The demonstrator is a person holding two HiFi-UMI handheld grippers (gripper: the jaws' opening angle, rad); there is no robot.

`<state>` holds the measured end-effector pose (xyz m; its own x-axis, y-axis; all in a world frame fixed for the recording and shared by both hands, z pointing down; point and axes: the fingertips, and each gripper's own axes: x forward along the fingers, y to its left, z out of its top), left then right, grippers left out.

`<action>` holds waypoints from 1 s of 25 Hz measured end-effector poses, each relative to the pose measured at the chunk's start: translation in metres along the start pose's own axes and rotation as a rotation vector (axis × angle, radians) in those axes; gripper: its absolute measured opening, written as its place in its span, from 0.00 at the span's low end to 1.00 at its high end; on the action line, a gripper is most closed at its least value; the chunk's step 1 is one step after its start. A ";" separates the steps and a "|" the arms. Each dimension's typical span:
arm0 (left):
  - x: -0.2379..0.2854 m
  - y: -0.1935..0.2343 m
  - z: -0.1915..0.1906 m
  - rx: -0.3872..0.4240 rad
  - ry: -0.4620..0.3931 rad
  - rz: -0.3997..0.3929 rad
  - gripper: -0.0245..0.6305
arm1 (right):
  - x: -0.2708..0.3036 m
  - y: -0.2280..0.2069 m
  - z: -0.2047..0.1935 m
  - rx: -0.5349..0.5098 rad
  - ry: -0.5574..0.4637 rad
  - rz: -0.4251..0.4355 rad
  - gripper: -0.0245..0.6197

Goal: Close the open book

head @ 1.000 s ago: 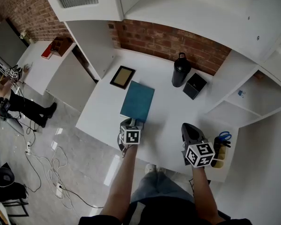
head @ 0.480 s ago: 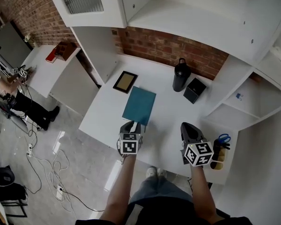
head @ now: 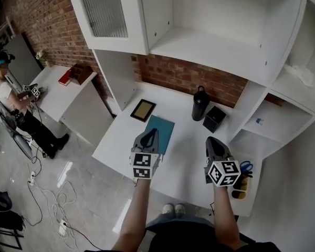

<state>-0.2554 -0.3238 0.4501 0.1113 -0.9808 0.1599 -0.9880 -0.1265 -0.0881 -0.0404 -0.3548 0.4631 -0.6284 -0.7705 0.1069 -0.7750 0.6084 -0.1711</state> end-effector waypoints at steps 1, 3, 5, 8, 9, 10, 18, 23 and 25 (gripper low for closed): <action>0.000 0.002 0.010 -0.005 -0.023 0.009 0.06 | 0.001 -0.001 0.007 -0.007 -0.017 -0.003 0.04; -0.001 0.004 0.028 -0.014 -0.065 0.023 0.05 | 0.001 -0.002 0.021 -0.020 -0.048 -0.007 0.04; -0.001 0.002 0.043 -0.007 -0.095 0.025 0.05 | 0.000 -0.003 0.035 -0.032 -0.079 -0.008 0.04; 0.001 -0.003 0.057 0.012 -0.119 0.007 0.05 | -0.002 -0.004 0.054 -0.047 -0.120 -0.012 0.04; 0.002 -0.004 0.060 0.013 -0.122 0.002 0.05 | -0.003 -0.004 0.059 -0.051 -0.131 -0.014 0.04; 0.002 -0.004 0.062 0.012 -0.125 -0.002 0.05 | -0.004 -0.004 0.063 -0.055 -0.141 -0.015 0.04; 0.003 -0.012 0.069 0.023 -0.132 -0.025 0.05 | -0.012 -0.007 0.077 -0.075 -0.182 -0.036 0.04; 0.004 -0.017 0.070 0.039 -0.125 -0.040 0.05 | -0.013 -0.008 0.075 -0.098 -0.163 -0.045 0.04; 0.003 -0.019 0.067 0.039 -0.116 -0.046 0.05 | -0.014 -0.008 0.073 -0.097 -0.157 -0.042 0.04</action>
<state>-0.2293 -0.3345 0.3862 0.1701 -0.9842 0.0498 -0.9770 -0.1750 -0.1221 -0.0209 -0.3624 0.3917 -0.5828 -0.8115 -0.0436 -0.8082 0.5844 -0.0734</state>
